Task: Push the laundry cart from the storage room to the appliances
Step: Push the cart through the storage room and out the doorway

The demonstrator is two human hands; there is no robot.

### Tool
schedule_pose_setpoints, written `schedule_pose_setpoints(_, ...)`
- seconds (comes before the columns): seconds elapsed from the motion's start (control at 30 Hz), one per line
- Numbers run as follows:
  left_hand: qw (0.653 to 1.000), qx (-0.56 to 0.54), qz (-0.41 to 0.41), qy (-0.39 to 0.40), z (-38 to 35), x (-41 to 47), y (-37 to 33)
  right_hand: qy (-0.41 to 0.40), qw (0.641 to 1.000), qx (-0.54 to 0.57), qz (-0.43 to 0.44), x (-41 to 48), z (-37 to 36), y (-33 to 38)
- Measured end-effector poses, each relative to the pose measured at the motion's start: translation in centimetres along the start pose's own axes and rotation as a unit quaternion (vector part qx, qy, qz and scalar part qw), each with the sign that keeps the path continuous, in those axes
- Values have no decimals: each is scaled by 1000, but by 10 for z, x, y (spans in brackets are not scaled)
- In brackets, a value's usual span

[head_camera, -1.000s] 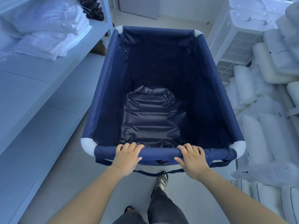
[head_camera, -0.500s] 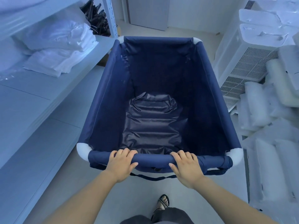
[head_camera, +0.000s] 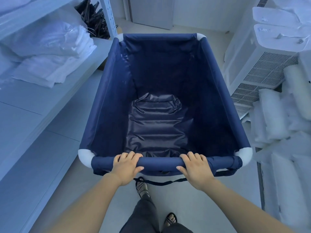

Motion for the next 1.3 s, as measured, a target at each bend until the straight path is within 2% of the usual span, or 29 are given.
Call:
schedule_pose_setpoints(0.57, 999, 10, -39, -20, 100, 152, 51, -18, 997, 12, -72, 155, 53, -13)
schedule_pose_setpoints(0.77, 998, 24, -55, -15, 121, 190, 64, 13, 994, 36, -99, 189, 63, -18)
schedule_pose_setpoints(1.3, 996, 48, -62, -31, 183, 315, 84, 23, 993, 66, -96, 311, 101, -54)
Point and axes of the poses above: each hand's wrist, its own x-axis towards the middle knuckle, its own z-axis out of the back of the hand, y = z × x, the point moved 6 cm from there along x, towards the middle knuckle, and after that the axes turned 5 degrees about -z, right-handed, at the moved point
